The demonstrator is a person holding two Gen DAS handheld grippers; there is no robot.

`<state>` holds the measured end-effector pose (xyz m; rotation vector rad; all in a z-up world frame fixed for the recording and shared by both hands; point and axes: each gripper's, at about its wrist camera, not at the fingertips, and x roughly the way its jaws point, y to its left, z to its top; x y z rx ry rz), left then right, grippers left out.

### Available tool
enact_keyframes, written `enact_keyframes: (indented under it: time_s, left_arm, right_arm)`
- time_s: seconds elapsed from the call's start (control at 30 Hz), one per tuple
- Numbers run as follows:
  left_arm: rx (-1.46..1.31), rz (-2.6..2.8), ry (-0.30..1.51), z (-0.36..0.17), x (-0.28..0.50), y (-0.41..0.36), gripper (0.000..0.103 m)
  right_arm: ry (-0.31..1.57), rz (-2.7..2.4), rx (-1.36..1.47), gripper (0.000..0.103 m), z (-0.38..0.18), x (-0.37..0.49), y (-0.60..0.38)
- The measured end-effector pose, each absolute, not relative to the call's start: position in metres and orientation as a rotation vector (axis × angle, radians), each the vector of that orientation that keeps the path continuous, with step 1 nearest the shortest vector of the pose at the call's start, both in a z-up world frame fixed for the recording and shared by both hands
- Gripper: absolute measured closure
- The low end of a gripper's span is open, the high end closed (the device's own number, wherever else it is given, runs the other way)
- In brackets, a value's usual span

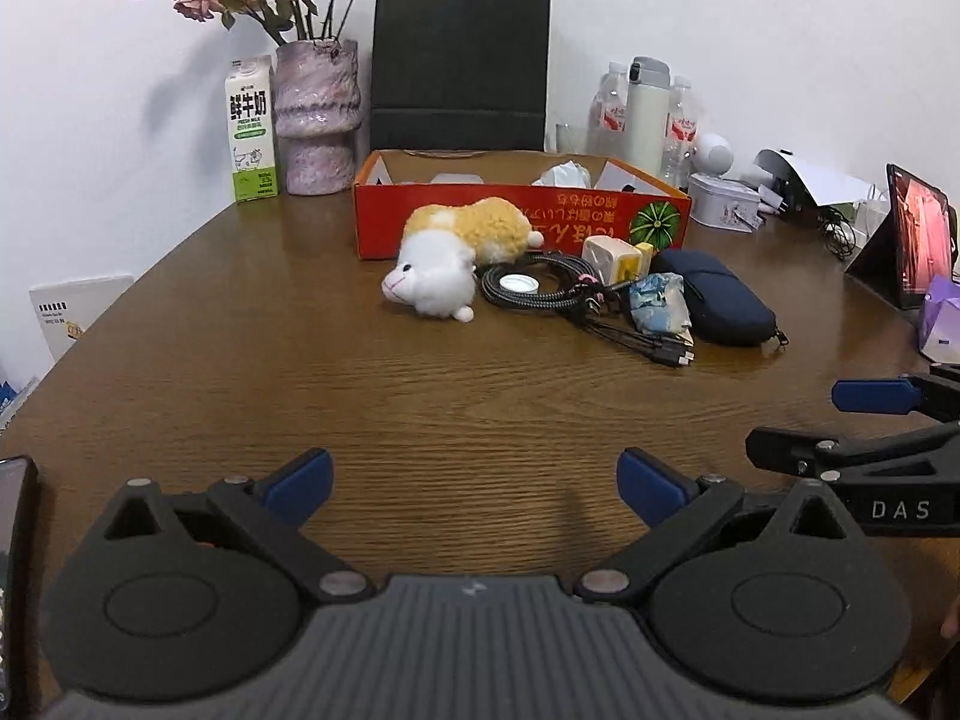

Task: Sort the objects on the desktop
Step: 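Withdraw both open grippers from the box back over the table, then grasp the plush sheep toy with the left gripper while the right grasps the cream plug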

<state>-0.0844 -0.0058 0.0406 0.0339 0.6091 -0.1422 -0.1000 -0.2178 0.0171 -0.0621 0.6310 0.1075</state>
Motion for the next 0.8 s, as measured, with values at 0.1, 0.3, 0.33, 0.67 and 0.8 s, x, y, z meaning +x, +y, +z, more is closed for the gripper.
enact_keyframes:
  time_s: [0.1,0.3,0.33,0.67,0.8]
  left_arm:
    - [0.048,-0.142,0.609,0.039,-0.084,-0.010,0.000]
    - [0.053,-0.132,0.619,0.036,-0.080,-0.010,0.000]
    - [0.053,-0.132,0.616,0.037,-0.078,-0.009,0.000]
    - [0.099,-0.130,0.556,0.048,-0.041,-0.012,0.000]
    - [0.096,-0.125,0.552,0.054,-0.001,-0.010,0.000]
  right_arm:
    - [0.629,0.104,-0.051,0.023,0.018,-0.101,-0.220]
    - [0.629,0.087,-0.034,0.022,0.019,-0.094,-0.225]
    - [0.629,0.084,-0.034,0.022,0.018,-0.093,-0.226]
    - [0.585,0.076,-0.025,0.022,0.028,-0.077,-0.238]
    - [0.561,0.098,-0.032,0.023,0.035,-0.057,-0.236]
